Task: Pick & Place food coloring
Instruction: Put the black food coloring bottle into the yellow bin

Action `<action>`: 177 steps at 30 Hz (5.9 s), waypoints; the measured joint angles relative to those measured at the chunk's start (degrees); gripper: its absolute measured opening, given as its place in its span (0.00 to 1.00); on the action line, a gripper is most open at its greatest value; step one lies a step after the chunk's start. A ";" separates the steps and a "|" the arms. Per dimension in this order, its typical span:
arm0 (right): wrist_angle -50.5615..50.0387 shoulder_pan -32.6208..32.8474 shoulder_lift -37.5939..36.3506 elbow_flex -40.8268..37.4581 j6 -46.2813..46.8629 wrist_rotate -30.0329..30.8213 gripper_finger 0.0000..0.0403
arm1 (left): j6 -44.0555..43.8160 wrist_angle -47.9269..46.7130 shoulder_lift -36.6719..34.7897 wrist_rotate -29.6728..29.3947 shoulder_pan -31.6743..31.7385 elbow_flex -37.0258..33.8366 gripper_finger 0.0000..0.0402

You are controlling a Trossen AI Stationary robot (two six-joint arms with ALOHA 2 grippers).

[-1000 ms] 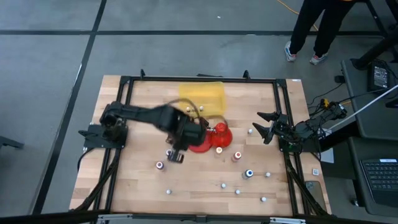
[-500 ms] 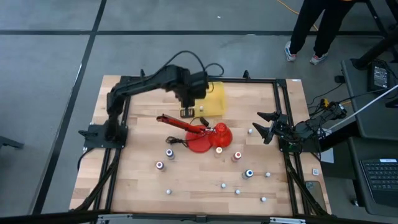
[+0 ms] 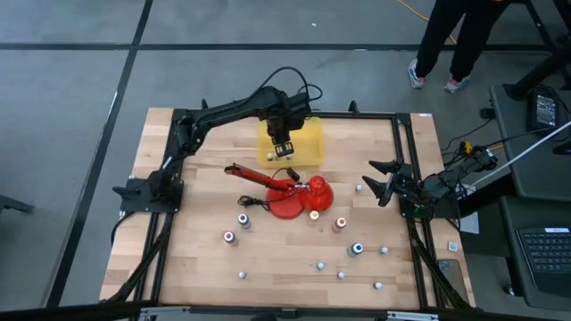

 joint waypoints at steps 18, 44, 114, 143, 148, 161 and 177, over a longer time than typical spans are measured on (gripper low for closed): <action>0.01 0.01 0.01 -0.01 0.00 -0.01 0.86 | 0.31 4.06 7.96 1.45 1.10 -0.38 0.13; 0.00 -0.01 0.01 0.00 0.00 -0.01 0.86 | 2.79 13.54 8.00 3.89 0.56 -10.60 0.16; 0.00 0.01 0.01 -0.02 0.00 0.01 0.86 | 9.77 -0.93 -13.38 -0.28 -57.75 -10.51 0.48; 0.00 0.01 0.01 -0.01 0.00 -0.01 0.86 | 5.53 22.63 -7.61 1.39 -63.21 -34.15 0.49; 0.00 0.01 0.01 0.00 0.00 -0.01 0.86 | 5.52 26.65 -7.61 1.49 -63.21 -37.27 0.49; 0.00 0.00 0.01 0.00 0.00 0.00 0.86 | 6.04 27.81 -7.61 1.48 -62.83 -39.32 0.46; 0.00 0.01 0.01 0.00 0.00 0.00 0.86 | 7.08 27.82 -7.61 3.03 -62.23 -39.30 0.19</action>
